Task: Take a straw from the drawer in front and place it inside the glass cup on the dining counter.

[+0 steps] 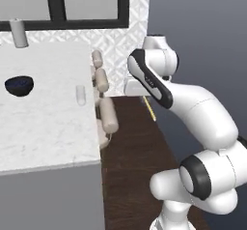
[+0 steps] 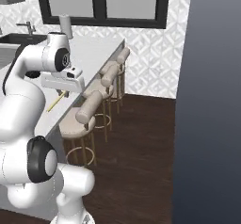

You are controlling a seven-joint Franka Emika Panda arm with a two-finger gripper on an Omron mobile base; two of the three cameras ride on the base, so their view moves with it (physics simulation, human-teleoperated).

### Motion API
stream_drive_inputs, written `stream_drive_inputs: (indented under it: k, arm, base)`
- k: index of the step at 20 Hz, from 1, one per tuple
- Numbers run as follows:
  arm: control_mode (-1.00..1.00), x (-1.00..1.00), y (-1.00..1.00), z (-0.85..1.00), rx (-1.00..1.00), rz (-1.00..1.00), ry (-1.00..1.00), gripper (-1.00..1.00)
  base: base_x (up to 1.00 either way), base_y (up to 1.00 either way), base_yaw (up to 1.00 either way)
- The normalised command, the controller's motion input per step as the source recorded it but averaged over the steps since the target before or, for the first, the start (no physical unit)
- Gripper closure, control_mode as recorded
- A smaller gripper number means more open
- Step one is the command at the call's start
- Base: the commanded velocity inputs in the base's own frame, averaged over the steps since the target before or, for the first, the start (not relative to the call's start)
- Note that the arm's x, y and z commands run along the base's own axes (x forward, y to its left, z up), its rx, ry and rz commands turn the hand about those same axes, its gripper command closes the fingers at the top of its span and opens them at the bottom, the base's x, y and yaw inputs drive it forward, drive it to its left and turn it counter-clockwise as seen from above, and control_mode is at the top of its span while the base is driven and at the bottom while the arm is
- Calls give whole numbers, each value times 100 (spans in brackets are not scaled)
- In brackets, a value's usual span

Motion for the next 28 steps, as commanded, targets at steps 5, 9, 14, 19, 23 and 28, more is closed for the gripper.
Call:
stream_drive_inputs:
  k: [5, 9, 14, 19, 23, 28]
  arm:
    - [100, 0, 0, 0, 0, 0, 0, 100]
    - [100, 0, 0, 0, 0, 0, 0, 100]
    - [100, 0, 0, 0, 0, 0, 0, 100]
    - [100, 0, 0, 0, 0, 0, 0, 100]
    - [100, 0, 0, 0, 0, 0, 0, 100]
    - [100, 0, 0, 0, 0, 0, 0, 100]
  base:
    - [24, -94, 60]
    - [15, -98, 59]
    - [26, -87, 61]
    - [31, -85, 62]
    - [32, -89, 60]
    - [18, -98, 57]
